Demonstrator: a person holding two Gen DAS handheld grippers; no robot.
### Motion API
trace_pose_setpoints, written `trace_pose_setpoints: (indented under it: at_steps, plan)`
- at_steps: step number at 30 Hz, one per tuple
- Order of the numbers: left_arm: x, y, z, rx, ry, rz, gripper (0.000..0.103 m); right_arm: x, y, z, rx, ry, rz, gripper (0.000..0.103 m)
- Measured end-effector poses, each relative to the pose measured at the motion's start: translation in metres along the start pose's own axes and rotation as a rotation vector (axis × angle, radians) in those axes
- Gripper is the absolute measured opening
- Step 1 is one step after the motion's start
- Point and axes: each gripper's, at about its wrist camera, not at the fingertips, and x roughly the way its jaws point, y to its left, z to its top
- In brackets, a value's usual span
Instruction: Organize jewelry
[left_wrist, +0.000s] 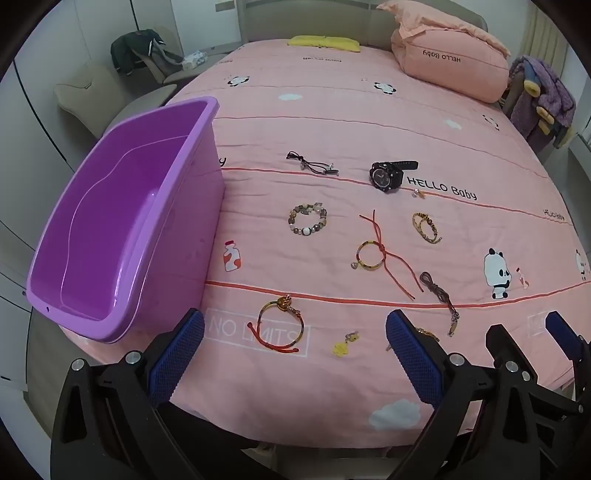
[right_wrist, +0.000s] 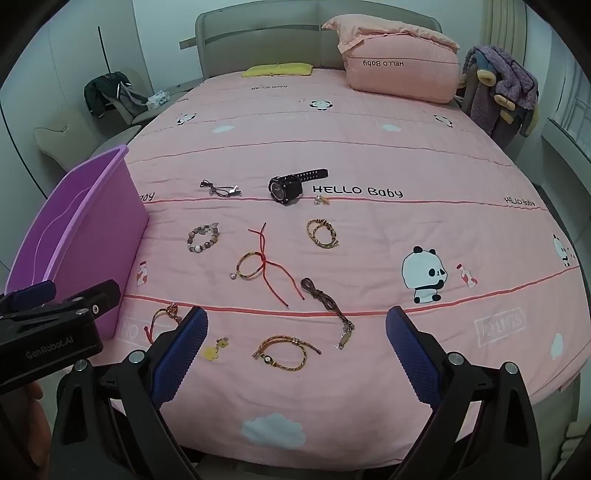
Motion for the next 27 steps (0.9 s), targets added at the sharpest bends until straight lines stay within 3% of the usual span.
trace_pose_setpoints:
  at_steps: [27]
  plan:
    - [-0.0031,-0.0005,-0.0003,-0.001,-0.007,0.005,0.097,-0.0069,-0.001,0.0049,0.006,-0.019,0.015,0.093]
